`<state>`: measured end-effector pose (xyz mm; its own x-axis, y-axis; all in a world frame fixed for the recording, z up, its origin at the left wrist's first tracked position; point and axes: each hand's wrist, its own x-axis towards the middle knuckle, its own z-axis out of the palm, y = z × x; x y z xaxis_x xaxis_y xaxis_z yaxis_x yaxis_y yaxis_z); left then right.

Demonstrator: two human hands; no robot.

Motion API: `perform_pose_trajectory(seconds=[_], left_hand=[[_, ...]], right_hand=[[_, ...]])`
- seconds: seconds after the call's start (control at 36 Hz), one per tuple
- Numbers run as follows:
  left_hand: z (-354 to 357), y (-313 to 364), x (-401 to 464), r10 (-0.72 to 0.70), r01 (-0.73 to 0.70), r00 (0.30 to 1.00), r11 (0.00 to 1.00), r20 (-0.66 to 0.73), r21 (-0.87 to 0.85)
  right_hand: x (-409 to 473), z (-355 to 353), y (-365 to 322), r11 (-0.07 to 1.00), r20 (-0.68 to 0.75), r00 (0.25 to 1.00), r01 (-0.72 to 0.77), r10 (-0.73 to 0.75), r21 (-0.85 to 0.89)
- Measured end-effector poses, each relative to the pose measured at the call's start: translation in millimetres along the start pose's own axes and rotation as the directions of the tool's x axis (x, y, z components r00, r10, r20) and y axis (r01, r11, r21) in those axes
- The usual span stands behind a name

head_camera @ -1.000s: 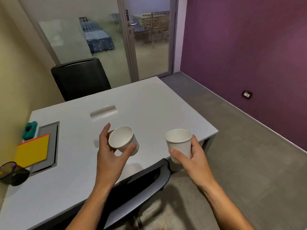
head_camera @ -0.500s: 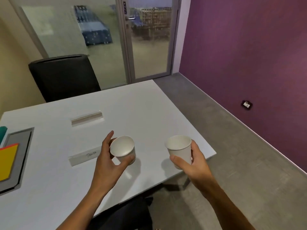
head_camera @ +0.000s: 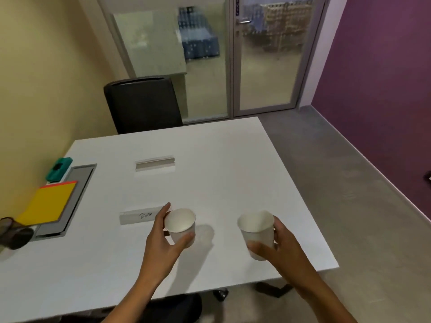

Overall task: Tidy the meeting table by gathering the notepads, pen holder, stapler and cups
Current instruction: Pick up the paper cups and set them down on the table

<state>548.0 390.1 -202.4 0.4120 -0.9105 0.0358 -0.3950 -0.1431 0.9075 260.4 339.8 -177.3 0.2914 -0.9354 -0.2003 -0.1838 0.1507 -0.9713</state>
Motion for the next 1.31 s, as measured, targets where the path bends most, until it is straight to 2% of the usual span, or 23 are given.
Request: perform_pose_trajectory(seconds=[0.17, 0.31, 0.47, 0.67, 1.03, 1.31], left_hand=[[35.8, 9.6, 11.5, -0.056, 0.056, 0.984, 0.998, -0.171, -0.004], [63.8, 9.7, 26.5, -0.106, 0.126, 0.931, 0.991, -0.349, 0.034], [88.5, -6.0, 43.1, -0.218, 0.250, 0.877, 0.968, -0.429, 0.020], [112.7, -41.8, 65.0, -0.271, 0.342, 0.791, 0.939, -0.549, 0.029], [127.9, -106.2, 105.8, -0.453, 0.461, 0.691, 0.876, -0.563, -0.140], [135.9, -129.3, 111.9, -0.466, 0.494, 0.725, 0.865, -0.507, -0.088]], right_hand=[[24.2, -50.9, 0.0, 0.999, 0.154, 0.987, 0.035, -0.039, 0.028], [37.1, -83.5, 0.3, 0.999, 0.231, 0.972, 0.023, -0.033, 0.044], [58.4, -102.3, 8.3, 1.000, 0.233, 0.972, -0.018, 0.013, 0.019], [88.9, -110.5, 15.5, 1.000, 0.243, 0.970, -0.023, 0.027, -0.021], [159.4, -117.0, 12.7, 0.979, 0.214, 0.968, -0.095, 0.134, -0.181], [184.9, -92.6, 16.4, 0.949, 0.269, 0.939, -0.135, 0.214, -0.285]])
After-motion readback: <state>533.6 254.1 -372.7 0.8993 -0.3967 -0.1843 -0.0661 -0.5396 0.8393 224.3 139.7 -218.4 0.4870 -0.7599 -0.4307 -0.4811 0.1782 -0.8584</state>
